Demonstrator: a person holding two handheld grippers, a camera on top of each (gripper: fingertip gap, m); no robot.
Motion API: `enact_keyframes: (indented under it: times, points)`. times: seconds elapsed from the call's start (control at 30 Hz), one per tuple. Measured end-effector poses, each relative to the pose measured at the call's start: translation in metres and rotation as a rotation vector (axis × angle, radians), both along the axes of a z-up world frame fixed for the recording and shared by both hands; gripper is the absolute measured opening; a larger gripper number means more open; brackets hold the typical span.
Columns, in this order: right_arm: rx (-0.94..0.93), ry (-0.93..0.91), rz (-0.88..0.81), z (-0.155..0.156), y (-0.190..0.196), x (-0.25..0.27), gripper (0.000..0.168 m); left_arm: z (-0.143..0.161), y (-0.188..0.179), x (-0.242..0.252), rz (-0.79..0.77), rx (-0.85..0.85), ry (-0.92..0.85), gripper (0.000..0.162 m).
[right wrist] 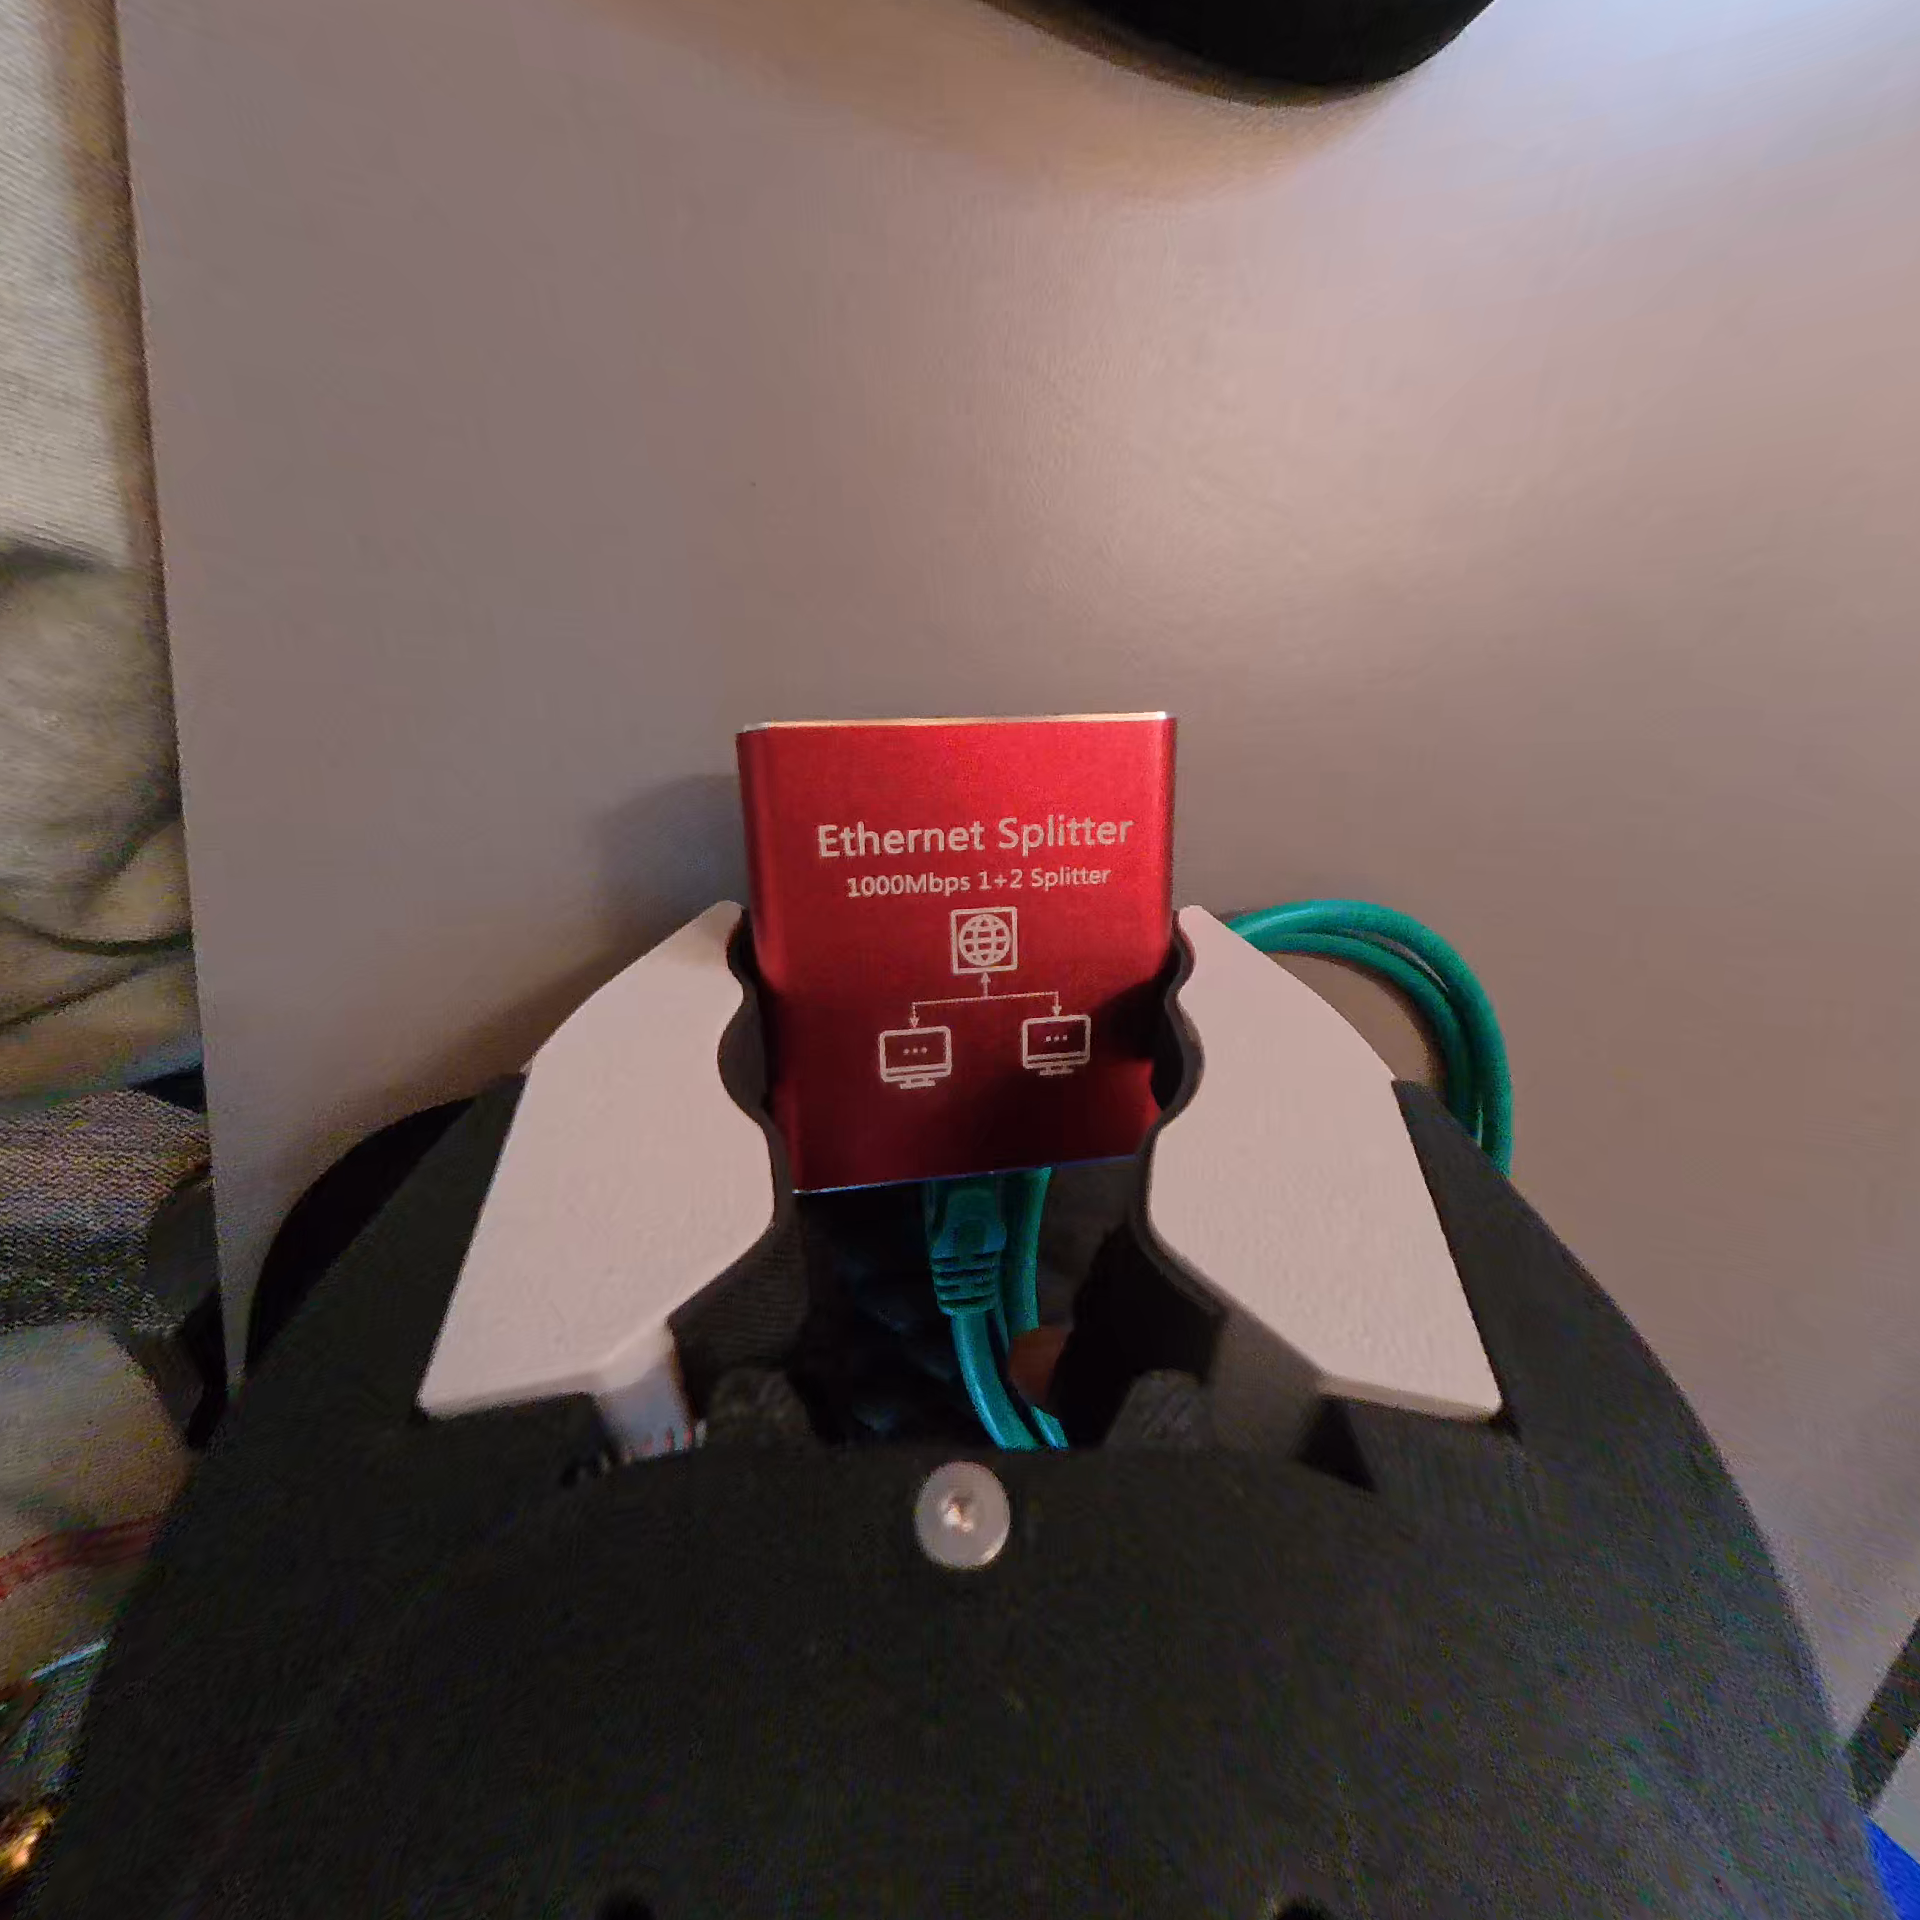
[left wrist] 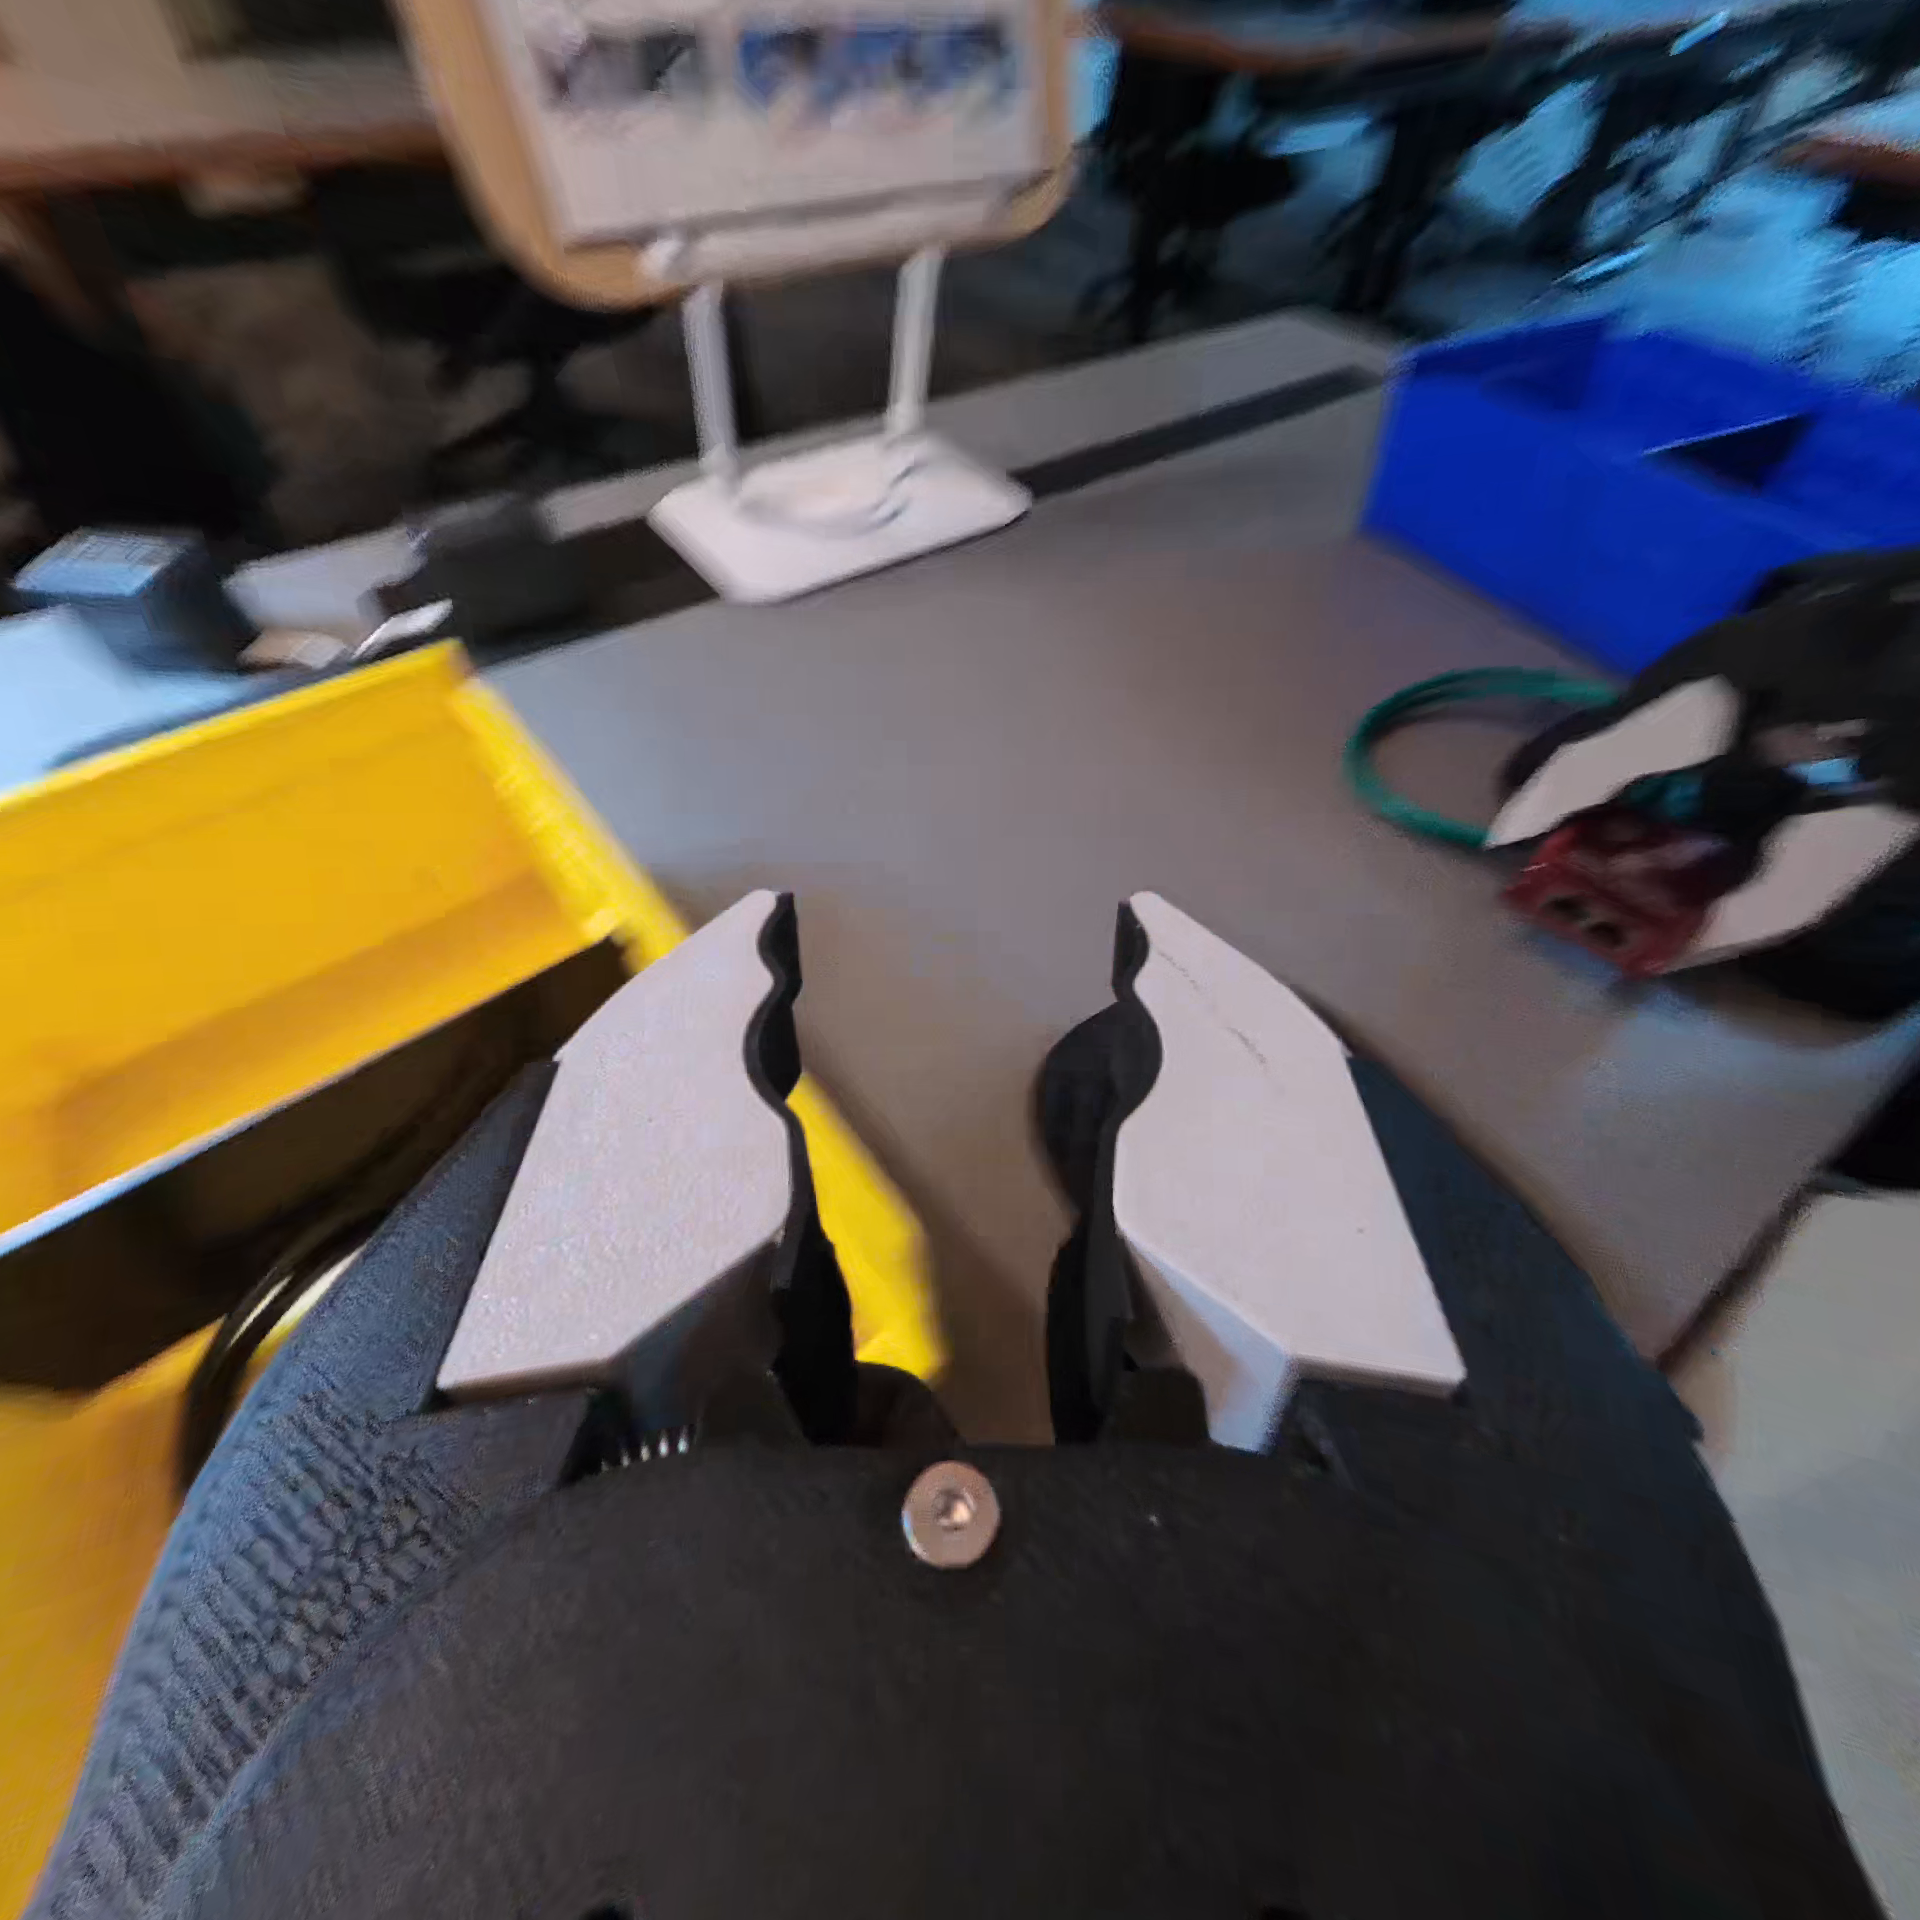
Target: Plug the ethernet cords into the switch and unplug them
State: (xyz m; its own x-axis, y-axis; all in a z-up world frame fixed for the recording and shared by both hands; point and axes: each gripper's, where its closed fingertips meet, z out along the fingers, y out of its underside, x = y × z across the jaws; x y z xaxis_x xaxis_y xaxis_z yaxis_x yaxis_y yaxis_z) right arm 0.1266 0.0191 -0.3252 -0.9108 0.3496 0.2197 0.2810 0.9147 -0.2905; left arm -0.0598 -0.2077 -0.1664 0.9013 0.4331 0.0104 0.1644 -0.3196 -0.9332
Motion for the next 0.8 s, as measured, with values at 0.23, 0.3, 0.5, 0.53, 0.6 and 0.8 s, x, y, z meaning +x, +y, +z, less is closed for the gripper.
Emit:
enact_keyframes:
  times: [0.23,0.3,0.5,0.53,0.6,0.8]
  points:
    - [-0.116,0.017,-0.02,0.01,-0.008,0.002,0.075,-0.084,-0.068,-0.058,0.264,-0.329,-0.176,0.048]
    - [-0.179,0.067,-0.024,0.024,-0.01,0.001,0.077,-0.098,-0.07,-0.062,0.267,-0.383,-0.211,0.044]
    - [-0.256,0.233,-0.024,0.059,-0.009,0.003,0.075,-0.133,-0.07,-0.066,0.2,-0.534,-0.318,0.029]
    - [-0.251,0.251,-0.027,0.062,-0.008,0.003,0.074,-0.139,-0.071,-0.065,0.188,-0.574,-0.341,0.028]
    - [-0.236,0.274,-0.032,0.065,-0.007,0.005,0.074,-0.15,-0.073,-0.061,0.158,-0.648,-0.369,0.027]
    - [-0.212,0.334,-0.033,0.069,-0.005,0.006,0.073,-0.161,-0.073,-0.055,0.099,-0.773,-0.4,0.01]
